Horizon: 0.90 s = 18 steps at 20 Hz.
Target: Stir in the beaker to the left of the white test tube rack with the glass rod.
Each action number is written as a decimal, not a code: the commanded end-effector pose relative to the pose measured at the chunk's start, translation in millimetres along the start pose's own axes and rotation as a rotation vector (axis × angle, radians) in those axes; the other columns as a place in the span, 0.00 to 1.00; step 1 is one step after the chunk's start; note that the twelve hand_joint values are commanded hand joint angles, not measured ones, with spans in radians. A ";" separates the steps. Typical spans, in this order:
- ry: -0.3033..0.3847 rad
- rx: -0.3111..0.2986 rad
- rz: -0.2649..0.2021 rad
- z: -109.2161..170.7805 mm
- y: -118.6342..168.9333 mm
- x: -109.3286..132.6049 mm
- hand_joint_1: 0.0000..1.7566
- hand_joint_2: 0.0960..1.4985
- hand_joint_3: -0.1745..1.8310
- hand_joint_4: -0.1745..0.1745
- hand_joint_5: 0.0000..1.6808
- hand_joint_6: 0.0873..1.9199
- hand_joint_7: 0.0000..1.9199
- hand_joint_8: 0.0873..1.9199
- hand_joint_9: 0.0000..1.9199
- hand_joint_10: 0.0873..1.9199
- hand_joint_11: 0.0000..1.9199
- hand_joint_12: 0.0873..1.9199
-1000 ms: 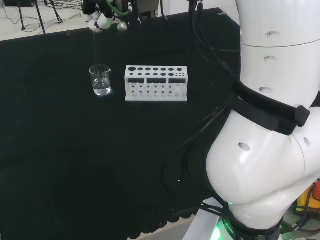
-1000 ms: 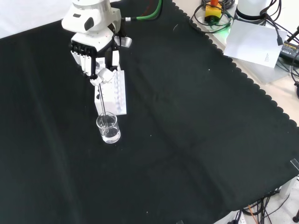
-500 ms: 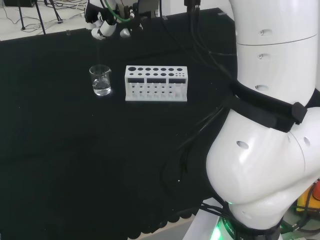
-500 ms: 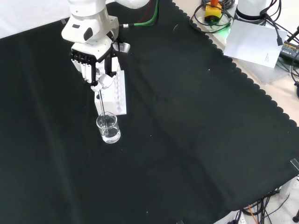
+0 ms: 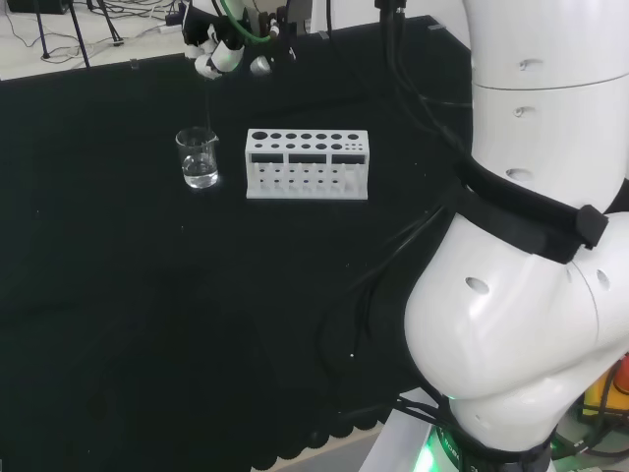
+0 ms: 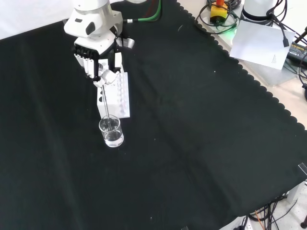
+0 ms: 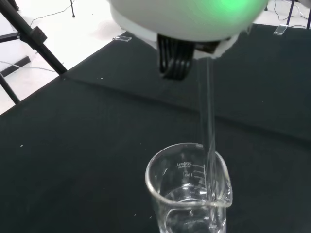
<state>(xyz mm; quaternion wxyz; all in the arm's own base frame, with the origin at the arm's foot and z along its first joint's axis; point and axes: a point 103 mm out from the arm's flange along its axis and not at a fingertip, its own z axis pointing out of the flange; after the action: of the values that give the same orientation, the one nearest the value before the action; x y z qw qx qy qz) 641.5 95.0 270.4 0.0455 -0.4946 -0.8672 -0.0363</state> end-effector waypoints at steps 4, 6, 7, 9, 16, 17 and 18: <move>0.002 0.003 -0.062 4.3 12.8 50.0 0.76 0.34 0.49 0.00 0.72 0.27 0.70 0.44 0.98 0.19 0.91 0.37; 0.000 0.000 -0.069 5.2 20.7 49.8 0.76 0.34 0.49 0.00 0.72 0.27 0.70 0.44 0.98 0.19 0.91 0.37; -0.001 -0.003 -0.070 5.3 23.7 48.6 0.76 0.34 0.49 0.00 0.72 0.27 0.70 0.44 0.98 0.19 0.91 0.37; -0.009 -0.008 -0.073 4.9 31.6 42.2 0.76 0.34 0.49 0.00 0.72 0.27 0.70 0.44 0.98 0.18 0.91 0.37; -0.046 -0.005 -0.063 -6.0 31.8 23.2 0.76 0.34 0.49 0.00 0.72 0.27 0.70 0.44 0.98 0.18 0.91 0.37; -0.042 -0.005 -0.059 -6.6 28.6 18.9 0.76 0.34 0.49 0.00 0.72 0.27 0.70 0.44 0.98 0.18 0.91 0.37; -0.036 -0.006 -0.050 -5.8 21.4 9.6 0.76 0.34 0.49 0.00 0.72 0.27 0.70 0.44 0.98 0.18 0.91 0.37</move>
<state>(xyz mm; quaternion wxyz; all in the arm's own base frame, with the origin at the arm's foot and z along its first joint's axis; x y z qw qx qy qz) 664.5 142.8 271.6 0.0260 -0.4670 -0.8832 -0.0349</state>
